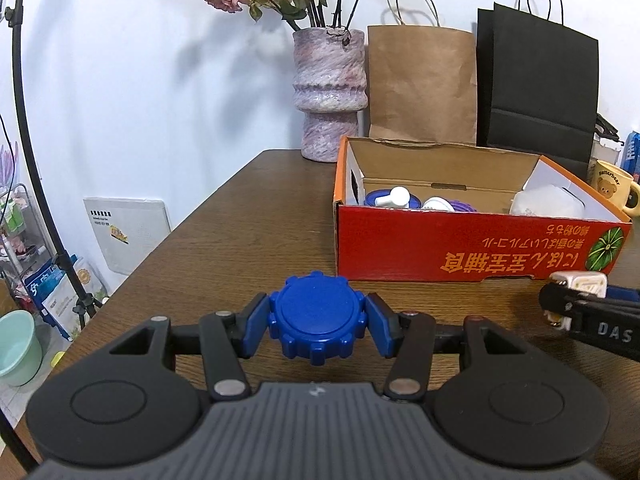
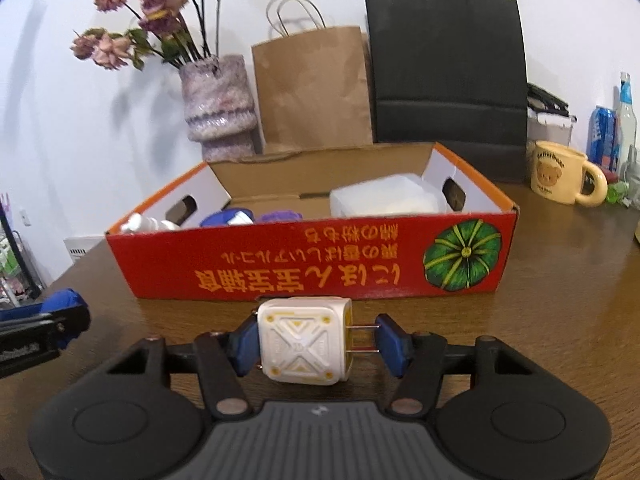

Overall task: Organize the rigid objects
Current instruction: 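Carry the blue cap into the box with the left tool while the right tool carries the plug adapter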

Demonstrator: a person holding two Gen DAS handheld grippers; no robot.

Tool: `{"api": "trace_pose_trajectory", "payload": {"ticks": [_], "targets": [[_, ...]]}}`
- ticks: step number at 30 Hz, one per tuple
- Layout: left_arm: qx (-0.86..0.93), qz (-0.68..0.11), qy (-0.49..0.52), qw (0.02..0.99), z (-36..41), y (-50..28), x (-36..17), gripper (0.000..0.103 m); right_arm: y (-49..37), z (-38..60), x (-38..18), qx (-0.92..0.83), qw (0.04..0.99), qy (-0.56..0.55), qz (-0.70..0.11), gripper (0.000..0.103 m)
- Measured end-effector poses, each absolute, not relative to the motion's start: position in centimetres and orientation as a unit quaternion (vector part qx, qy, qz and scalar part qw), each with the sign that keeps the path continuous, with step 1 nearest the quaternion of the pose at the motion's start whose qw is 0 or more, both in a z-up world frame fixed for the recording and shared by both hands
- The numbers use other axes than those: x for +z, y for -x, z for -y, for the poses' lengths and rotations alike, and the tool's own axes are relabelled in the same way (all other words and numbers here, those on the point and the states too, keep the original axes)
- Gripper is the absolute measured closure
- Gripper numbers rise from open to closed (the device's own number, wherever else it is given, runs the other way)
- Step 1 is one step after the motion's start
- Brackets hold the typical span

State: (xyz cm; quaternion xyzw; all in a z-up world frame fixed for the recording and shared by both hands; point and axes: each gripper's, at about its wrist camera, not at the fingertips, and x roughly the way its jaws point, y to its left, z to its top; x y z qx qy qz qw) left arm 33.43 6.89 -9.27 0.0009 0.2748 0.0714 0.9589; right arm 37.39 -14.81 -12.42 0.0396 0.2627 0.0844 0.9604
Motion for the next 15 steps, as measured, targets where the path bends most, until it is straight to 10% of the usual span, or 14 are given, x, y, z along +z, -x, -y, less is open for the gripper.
{"api": "trace_pose_trajectory", "payload": {"ticks": [15], "targets": [[0.077,-0.271,0.001,0.960,-6.3,-33.3,-8.7,0.050,-35.9,15.5,-10.2,0.110,0.972,-0.053,-0.202,0.044]]}}
